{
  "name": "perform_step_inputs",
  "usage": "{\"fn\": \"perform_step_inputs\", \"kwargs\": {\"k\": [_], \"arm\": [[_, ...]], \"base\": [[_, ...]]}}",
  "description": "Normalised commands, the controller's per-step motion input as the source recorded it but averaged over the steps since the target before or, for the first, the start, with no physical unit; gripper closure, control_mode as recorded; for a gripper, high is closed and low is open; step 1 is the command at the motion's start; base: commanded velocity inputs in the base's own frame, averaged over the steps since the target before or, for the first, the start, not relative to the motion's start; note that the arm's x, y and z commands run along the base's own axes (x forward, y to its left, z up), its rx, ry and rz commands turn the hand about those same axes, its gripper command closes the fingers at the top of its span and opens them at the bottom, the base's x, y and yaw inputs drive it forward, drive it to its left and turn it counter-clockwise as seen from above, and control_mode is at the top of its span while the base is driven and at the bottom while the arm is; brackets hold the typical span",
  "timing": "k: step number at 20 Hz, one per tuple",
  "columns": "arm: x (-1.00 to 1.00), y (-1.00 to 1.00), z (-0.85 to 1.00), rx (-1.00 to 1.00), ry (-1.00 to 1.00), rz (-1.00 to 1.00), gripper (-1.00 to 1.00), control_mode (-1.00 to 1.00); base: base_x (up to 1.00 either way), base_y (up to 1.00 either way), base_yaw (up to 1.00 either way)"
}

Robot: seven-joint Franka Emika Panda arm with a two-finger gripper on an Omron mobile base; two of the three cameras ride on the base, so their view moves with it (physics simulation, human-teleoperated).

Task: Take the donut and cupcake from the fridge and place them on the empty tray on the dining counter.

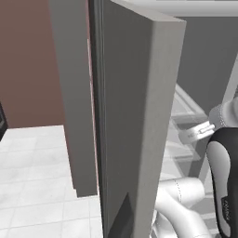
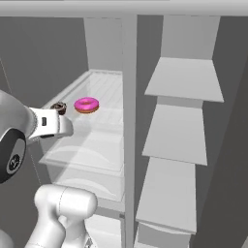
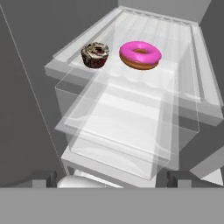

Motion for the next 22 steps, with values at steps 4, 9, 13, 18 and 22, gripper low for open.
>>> {"fn": "perform_step_inputs", "kwargs": {"k": [4,9,13,18,22], "arm": [[0.0,0.0,0.0,0.0,0.0,0.0,-1.0,1.0],[0.0,0.0,0.0,0.0,0.0,0.0,-1.0,1.0],[0.0,0.0,0.0,0.0,0.0,0.0,-1.0,1.0],[0.16,0.1,-0.02,0.0,0.02,0.04,-1.0,-1.0],[0.26,0.22,0.02,0.0,0.0,0.11,-1.0,-1.0]], "base": [[1.0,0.0,0.12],[0.82,0.0,0.06],[0.03,0.0,0.0],[0.0,0.0,0.0],[0.0,0.0,0.0]]}}
